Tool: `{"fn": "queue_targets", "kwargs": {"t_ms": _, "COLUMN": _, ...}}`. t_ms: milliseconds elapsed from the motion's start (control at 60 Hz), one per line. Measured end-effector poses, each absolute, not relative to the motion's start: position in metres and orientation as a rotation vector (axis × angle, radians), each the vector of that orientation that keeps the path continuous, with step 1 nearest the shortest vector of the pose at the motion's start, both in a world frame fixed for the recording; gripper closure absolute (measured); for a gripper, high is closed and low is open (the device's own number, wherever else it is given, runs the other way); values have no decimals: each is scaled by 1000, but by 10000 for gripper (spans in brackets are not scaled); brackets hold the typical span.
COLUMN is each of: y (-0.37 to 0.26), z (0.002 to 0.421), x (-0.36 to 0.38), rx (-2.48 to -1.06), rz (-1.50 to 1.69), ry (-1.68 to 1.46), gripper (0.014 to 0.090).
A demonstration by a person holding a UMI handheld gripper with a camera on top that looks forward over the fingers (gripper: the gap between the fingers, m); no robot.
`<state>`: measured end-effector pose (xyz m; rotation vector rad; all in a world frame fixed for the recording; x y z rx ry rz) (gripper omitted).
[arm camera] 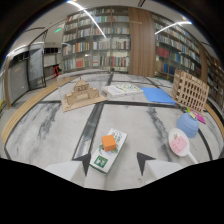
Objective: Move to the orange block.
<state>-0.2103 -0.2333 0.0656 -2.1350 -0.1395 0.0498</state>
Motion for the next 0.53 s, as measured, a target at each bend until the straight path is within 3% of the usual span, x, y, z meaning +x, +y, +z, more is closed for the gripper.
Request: {"fn": "queue_targets", "kwargs": {"t_ms": 533, "y": -210, "z": 46, "x": -211, "rx": -2159, "rz": 40, "ry": -121, "gripper": 183}}
